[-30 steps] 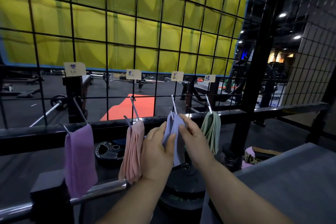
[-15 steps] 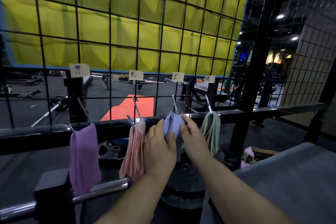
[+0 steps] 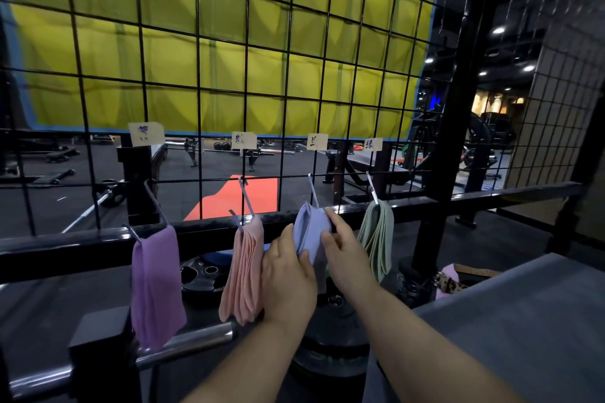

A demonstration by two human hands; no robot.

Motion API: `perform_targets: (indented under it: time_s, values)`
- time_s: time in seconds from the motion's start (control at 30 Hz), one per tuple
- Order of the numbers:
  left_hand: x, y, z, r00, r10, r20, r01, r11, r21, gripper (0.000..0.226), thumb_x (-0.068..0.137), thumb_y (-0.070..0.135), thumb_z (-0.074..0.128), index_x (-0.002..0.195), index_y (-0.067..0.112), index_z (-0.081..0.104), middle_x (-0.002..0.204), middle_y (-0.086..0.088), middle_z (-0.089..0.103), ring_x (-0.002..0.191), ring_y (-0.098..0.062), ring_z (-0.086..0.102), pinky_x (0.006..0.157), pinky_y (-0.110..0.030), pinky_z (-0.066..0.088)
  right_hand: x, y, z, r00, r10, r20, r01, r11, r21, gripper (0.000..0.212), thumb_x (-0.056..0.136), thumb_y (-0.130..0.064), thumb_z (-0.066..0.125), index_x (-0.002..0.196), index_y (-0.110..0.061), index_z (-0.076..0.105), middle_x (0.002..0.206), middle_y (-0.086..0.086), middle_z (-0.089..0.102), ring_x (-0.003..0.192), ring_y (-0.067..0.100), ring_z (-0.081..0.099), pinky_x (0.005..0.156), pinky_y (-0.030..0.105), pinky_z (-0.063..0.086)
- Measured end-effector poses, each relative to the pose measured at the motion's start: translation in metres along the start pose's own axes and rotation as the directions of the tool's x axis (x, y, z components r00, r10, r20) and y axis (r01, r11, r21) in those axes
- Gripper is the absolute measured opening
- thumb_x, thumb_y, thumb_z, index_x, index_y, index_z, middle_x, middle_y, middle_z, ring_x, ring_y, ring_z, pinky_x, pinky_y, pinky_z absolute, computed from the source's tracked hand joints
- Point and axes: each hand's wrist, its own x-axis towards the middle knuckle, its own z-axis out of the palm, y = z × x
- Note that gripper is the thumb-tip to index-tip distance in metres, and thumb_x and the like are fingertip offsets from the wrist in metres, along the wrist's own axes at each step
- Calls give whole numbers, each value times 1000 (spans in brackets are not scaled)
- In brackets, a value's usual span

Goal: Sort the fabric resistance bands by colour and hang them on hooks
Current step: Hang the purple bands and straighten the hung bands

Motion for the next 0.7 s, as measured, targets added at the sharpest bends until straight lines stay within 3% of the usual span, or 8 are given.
perform_targets:
  time_s: [0.2, 0.37, 0.47, 0.6, 0.7]
  values:
    - [-5, 12, -3, 999, 26, 22, -24, 997, -69, 49, 95, 7, 47, 143, 17, 43, 129, -1, 51, 119, -20, 48, 102, -38, 40, -4, -5, -1, 998, 42, 46, -45, 996, 73, 47, 102, -17, 42, 147, -28, 40, 142, -8, 50, 120, 8, 51, 93, 18, 41]
    - [-5, 17, -3, 998, 40, 40, -34, 992, -120, 51, 95, 5, 46, 142, 24, 45, 120, 4, 51, 110, -14, 49, 97, -34, 46, -3, -4, -3, 993, 72, 91, -83, 989, 124, 44, 103, -13, 39, 143, -29, 46, 135, -7, 58, 121, 10, 55, 106, 32, 44]
    - [-7, 13, -4, 998, 61, 31, -57, 992, -111, 51, 94, 5, 48, 142, 24, 45, 121, 4, 52, 111, -14, 49, 99, -36, 45, -3, -2, -3, 991, 82, 110, -95, 989, 116, 45, 104, -13, 38, 145, -30, 44, 136, -7, 56, 121, 10, 55, 104, 29, 44]
    - [-6, 10, -5, 998, 42, 40, -37, 993, -114, 52, 95, 6, 46, 143, 24, 43, 125, 5, 50, 113, -11, 47, 100, -28, 42, -2, 0, -2, 992, 81, 96, -90, 991, 102, 47, 104, -17, 39, 149, -30, 36, 147, -9, 45, 132, 10, 45, 114, 32, 35]
    - [-7, 7, -5, 998, 39, 43, -34, 991, -126, 52, 95, 7, 46, 144, 24, 42, 127, 6, 50, 116, -12, 47, 102, -32, 43, -2, 2, -1, 993, 74, 89, -82, 993, 88, 47, 105, -20, 39, 150, -30, 34, 148, -9, 43, 131, 10, 44, 112, 30, 36]
